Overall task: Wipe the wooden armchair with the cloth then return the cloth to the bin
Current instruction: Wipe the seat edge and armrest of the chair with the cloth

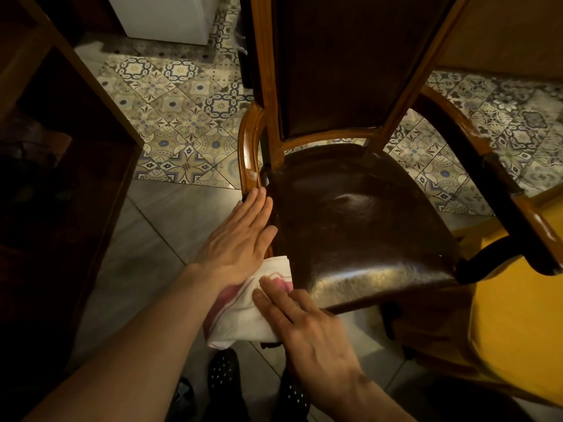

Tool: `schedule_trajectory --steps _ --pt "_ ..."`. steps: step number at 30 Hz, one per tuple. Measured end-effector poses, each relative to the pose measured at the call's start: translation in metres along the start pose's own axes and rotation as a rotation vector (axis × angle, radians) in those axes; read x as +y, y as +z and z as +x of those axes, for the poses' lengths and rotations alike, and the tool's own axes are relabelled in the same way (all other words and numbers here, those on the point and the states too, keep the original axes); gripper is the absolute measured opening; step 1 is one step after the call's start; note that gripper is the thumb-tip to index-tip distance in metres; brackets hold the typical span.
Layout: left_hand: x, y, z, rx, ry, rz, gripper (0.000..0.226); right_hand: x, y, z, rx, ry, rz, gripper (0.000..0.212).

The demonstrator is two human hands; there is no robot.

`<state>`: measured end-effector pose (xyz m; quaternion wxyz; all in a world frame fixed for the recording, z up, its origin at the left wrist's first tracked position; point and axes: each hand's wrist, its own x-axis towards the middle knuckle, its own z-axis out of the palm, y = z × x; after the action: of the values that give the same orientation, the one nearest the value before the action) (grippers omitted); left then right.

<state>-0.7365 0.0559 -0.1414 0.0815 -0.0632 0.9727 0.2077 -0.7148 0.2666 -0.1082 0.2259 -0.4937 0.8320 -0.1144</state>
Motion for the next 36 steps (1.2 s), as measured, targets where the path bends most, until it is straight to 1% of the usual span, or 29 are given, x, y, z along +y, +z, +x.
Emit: schedule_trajectory --steps 2,6,10,14,18,23,27,33,36 --pt "0.001 -0.001 -0.001 -0.003 -0.003 0.004 0.069 0.000 0.001 -0.006 -0.001 -0.005 -0.006 0.080" --pt "0.002 -0.001 -0.003 -0.004 -0.012 -0.005 0.065 0.001 0.003 -0.013 -0.057 -0.046 0.030 0.084" --pt "0.000 0.000 -0.003 0.012 -0.003 -0.039 0.069 0.008 0.002 -0.015 -0.115 -0.086 0.022 0.090" --pt "-0.010 0.002 -0.001 0.014 0.022 -0.094 0.066 0.017 0.001 -0.009 -0.161 -0.130 -0.024 0.098" --pt "-0.017 0.005 0.000 0.027 0.034 -0.114 0.065 0.021 -0.003 -0.001 -0.146 -0.146 -0.077 0.095" --pt "-0.019 0.006 0.000 0.033 0.037 -0.098 0.064 0.026 -0.003 0.004 -0.153 -0.154 -0.106 0.103" --pt "-0.018 0.007 0.001 0.029 0.046 -0.083 0.066 0.028 -0.003 0.012 -0.106 -0.131 -0.113 0.109" --pt "-0.016 0.008 -0.001 0.032 0.042 -0.077 0.065 0.031 -0.007 0.036 0.000 -0.099 -0.127 0.107" --pt "-0.015 0.007 -0.002 0.024 0.034 -0.083 0.067 0.034 -0.008 0.044 0.016 -0.099 -0.149 0.109"
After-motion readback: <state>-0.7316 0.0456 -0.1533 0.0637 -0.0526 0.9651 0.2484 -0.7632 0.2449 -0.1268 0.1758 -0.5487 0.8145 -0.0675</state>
